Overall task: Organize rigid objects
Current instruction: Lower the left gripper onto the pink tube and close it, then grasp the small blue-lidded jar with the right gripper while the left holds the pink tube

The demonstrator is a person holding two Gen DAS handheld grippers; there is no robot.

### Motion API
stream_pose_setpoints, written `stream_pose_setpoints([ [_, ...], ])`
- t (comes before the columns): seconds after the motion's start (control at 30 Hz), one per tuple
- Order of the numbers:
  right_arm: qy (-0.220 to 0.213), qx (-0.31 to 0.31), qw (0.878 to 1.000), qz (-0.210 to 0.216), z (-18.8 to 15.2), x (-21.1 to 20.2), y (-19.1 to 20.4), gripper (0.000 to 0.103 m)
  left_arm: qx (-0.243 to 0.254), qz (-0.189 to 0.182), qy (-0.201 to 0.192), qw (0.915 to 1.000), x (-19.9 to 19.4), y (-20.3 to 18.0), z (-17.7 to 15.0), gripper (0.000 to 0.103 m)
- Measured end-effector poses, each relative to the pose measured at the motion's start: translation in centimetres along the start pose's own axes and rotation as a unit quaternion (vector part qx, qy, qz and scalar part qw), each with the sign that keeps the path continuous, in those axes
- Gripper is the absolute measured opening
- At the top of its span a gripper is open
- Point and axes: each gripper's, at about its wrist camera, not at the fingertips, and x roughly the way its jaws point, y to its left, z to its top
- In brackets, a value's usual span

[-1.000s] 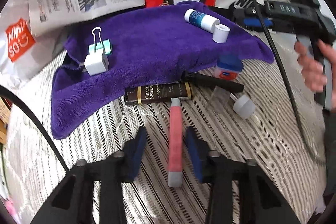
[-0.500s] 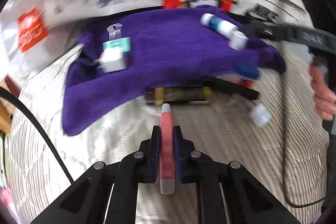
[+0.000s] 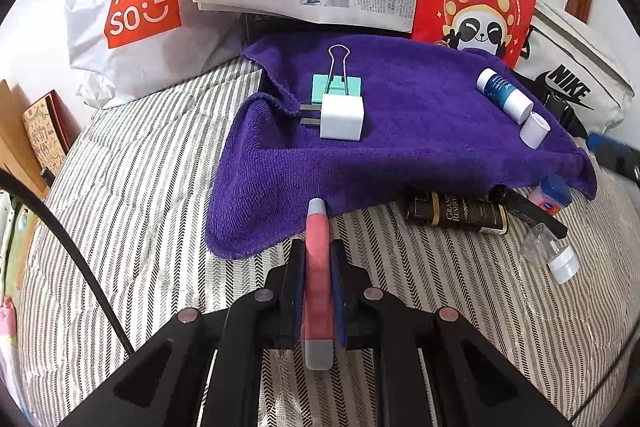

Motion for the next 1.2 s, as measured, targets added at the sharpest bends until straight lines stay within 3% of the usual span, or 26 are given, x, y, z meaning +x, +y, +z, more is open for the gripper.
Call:
stream_pose_setpoints([
  [0.33,0.042,-0.019,0.999,-0.006,-2.2,2.6,0.5,0.046,-0.013,-0.014,-0.003,0.9998,0.1,0.7,-0.2,0.013],
  [0.63,0.039,-0.086,0.994,-0.054,-2.7,3.9,2.0,0.043,-0.003,-0.003,-0.002,1.0,0.1,0.3,-0.2,0.013],
  [0.7,0.044,-0.092,0.993,-0.056,-2.5,4.3,2.2,0.04,-0.002,-0.003,-0.002,1.0,0.1,0.3,-0.2,0.013],
  [0.83,0.074,-0.092,0.991,-0.07,-2.1,6.0,2.2,0.023,-0.001,-0.002,-0.002,1.0,0.2,0.1,-0.1,0.013],
  [1.2,0.063,-0.076,0.992,-0.079,-2.4,5.0,1.9,0.021,-0.005,-0.007,-0.002,1.0,0.1,0.2,-0.1,0.012],
])
